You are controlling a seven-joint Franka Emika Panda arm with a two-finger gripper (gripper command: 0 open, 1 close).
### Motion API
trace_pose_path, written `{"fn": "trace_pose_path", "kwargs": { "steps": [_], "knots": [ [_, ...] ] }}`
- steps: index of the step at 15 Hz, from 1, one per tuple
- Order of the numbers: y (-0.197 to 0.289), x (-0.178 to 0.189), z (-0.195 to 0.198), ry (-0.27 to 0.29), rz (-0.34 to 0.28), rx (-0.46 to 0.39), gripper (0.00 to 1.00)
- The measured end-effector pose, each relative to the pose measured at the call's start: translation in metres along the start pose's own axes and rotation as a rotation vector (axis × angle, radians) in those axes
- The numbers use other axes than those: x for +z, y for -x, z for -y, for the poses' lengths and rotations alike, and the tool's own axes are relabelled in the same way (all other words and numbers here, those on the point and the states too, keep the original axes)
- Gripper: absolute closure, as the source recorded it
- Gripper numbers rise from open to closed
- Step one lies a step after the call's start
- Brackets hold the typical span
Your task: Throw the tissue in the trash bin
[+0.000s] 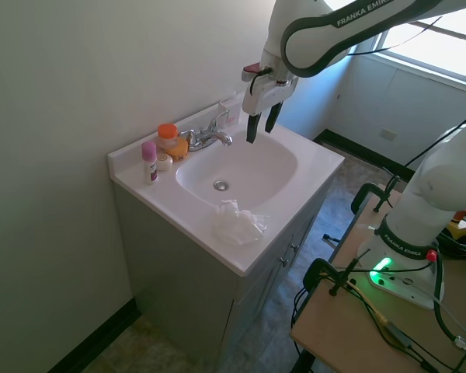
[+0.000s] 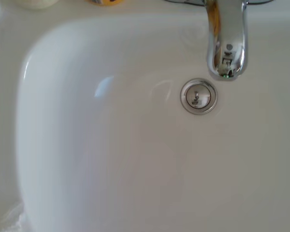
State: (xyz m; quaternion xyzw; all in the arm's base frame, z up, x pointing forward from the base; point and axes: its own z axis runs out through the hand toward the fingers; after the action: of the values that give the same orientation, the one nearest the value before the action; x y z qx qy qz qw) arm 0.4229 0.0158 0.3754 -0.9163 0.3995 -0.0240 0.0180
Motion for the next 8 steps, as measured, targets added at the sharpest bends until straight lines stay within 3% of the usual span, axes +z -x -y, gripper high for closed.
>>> {"fn": "trace_pose_path", "kwargs": {
  "steps": [3,8],
  "knots": [
    [0.001,-0.002,0.011,0.023,-0.037,0.0,0.0],
    [0.063,0.007,0.1,0.029,-0.058,-0.111,0.0]
  ]
}}
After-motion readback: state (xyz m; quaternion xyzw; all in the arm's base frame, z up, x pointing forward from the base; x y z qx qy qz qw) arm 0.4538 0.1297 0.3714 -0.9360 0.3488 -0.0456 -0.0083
